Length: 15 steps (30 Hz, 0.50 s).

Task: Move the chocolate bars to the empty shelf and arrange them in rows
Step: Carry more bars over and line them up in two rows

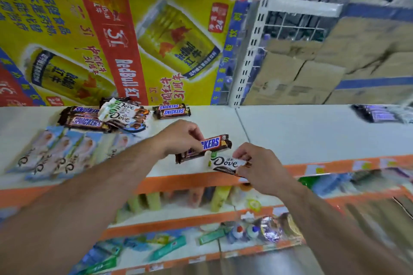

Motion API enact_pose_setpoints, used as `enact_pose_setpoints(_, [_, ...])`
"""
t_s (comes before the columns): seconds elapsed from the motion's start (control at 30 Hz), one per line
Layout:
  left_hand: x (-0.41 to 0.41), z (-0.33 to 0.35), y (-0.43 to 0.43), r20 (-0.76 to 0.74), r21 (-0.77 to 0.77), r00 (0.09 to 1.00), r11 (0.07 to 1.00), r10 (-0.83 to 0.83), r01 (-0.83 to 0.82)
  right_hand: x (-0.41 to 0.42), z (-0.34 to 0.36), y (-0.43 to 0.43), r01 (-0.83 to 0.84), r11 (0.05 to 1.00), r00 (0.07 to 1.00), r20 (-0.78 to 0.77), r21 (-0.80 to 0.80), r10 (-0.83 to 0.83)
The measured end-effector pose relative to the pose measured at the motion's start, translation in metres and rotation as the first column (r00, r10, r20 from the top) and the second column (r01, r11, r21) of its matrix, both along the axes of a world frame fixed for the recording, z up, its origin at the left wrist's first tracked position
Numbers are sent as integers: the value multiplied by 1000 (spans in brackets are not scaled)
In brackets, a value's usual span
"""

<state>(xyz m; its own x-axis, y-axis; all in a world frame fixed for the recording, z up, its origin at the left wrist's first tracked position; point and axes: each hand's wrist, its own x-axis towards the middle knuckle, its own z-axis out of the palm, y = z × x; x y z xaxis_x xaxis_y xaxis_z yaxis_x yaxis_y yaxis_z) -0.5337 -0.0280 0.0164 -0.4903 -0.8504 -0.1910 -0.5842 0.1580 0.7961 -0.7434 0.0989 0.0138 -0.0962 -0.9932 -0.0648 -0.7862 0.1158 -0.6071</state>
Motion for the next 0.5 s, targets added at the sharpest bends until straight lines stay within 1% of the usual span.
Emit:
enact_pose_setpoints(0.1, [-61,-1,23,-4,42,999,998,-38,38,-53,2,37,31,1000,999,-33,-4,-31])
enact_pose_setpoints(0.2, [-122,0,43,-45,71,995,993,-89,92,-103,3,70,72,997,996,-56,-28,-74])
enact_pose_setpoints(0.5, [-273,-2,75,-79,130,955,947,-286,294,-226,-4,129,245,967,969,-20,-67,-247])
